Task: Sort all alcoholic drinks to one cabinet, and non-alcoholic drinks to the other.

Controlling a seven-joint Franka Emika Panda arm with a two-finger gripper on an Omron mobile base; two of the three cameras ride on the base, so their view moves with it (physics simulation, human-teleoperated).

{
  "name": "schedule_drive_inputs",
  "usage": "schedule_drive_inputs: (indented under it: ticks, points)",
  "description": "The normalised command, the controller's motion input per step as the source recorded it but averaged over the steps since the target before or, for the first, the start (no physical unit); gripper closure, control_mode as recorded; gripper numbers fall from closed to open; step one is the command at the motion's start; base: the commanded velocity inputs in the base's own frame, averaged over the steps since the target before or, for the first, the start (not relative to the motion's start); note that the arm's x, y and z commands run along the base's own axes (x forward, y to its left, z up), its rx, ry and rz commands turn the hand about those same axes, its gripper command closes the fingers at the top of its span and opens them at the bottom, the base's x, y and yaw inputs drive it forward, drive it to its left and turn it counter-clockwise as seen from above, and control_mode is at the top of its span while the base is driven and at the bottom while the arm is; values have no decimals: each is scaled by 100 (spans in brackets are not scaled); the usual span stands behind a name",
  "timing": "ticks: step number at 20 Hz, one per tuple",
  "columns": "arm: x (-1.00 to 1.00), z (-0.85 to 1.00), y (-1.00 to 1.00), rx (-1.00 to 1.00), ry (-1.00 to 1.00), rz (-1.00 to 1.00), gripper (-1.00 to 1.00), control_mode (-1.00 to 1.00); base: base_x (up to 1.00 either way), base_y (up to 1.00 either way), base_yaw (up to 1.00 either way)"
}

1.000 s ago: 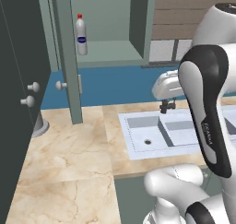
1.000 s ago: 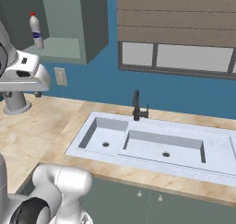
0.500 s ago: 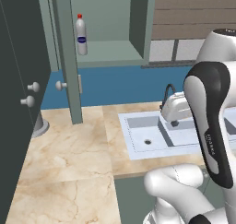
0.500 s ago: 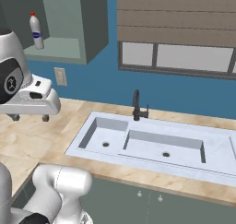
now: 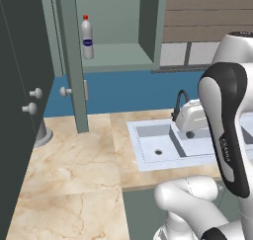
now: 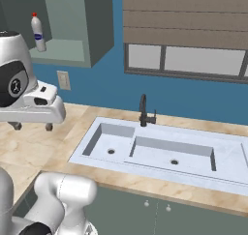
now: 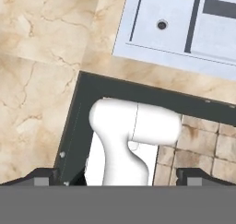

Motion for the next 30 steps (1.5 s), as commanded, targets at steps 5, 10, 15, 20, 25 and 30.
schedule_drive_inputs:
  ticks: [5, 10, 15, 20, 25, 30]
  points:
    - [-4, 0, -1, 0, 0, 0, -100, 100, -53, -26, -4]
    - [0, 0, 0, 0, 0, 0, -100, 100, -74, -69, -9]
    - [0, 0, 0, 0, 0, 0, -100, 100, 18, -70, -7]
    - [0, 0, 0, 0, 0, 0, -100, 100, 57, -81, -16]
    - [0, 0, 0, 0, 0, 0, -100, 100, 51, -80, -23]
    - [0, 0, 0, 0, 0, 0, -100, 100, 37, -96, -18]
